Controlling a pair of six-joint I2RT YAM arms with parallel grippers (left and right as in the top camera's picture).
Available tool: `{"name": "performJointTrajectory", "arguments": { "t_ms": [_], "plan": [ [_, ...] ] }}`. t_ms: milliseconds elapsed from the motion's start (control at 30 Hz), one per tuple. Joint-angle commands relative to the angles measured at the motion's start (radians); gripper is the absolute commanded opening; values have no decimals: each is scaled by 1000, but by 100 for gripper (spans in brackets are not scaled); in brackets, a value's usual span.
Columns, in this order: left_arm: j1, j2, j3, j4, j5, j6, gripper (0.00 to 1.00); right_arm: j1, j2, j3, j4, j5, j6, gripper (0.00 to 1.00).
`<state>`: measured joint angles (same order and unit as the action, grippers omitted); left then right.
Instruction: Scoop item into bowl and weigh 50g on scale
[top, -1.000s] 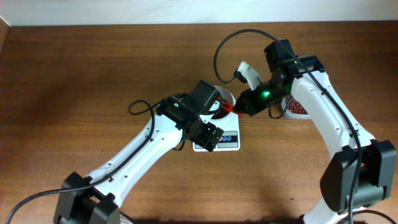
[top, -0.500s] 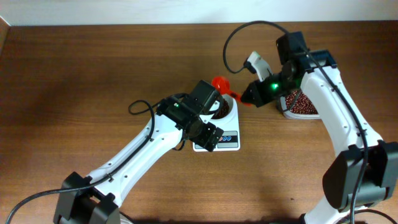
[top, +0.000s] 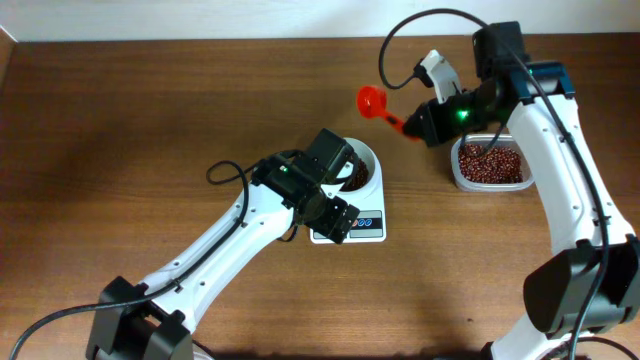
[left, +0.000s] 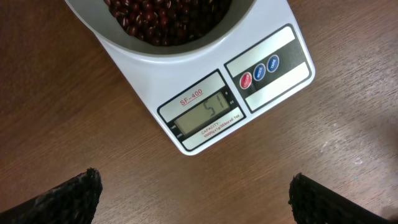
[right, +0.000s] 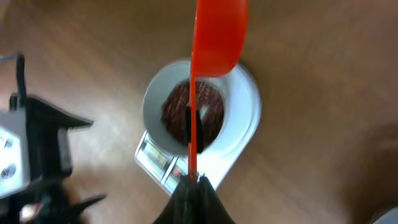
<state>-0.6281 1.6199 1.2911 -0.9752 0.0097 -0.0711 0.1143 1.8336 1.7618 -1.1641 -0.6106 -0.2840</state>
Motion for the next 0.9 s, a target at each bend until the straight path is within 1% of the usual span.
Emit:
{"name": "performJointTrajectory", "arguments": {
  "t_ms": [0,100,200,233,300,400,533,633,800,867],
  "plan": [
    [-5,4,-2,2,-6,9,99,39,4,21,-97,57,3,4],
    [-5,4,-2,2,-6,9,99,97,4,20,-172,163,4,4],
    [-5,4,-2,2,-6,9,99,168,6,-3,-163,267,4,4],
    [-5,4,-2,2,-6,9,99,195,6,-19,-138,309,4,4],
    [-5,4,-2,2,-6,9,99,219,6,-53,-93,313,4,4],
    [-5,4,-2,2,-6,9,99,227,6,-123,8,358,4,4],
    [-5,4,-2,2,-6,9,99,226,6,-216,99,356,5,4],
    [-5,4,-2,2,-6,9,99,226,6,-245,130,344,13,4],
    [-5,4,-2,2,-6,9,99,226,6,-267,88,157,12,4],
    [-5,4,-2,2,-6,9,99,226,6,-267,79,113,12,4]
  ]
}}
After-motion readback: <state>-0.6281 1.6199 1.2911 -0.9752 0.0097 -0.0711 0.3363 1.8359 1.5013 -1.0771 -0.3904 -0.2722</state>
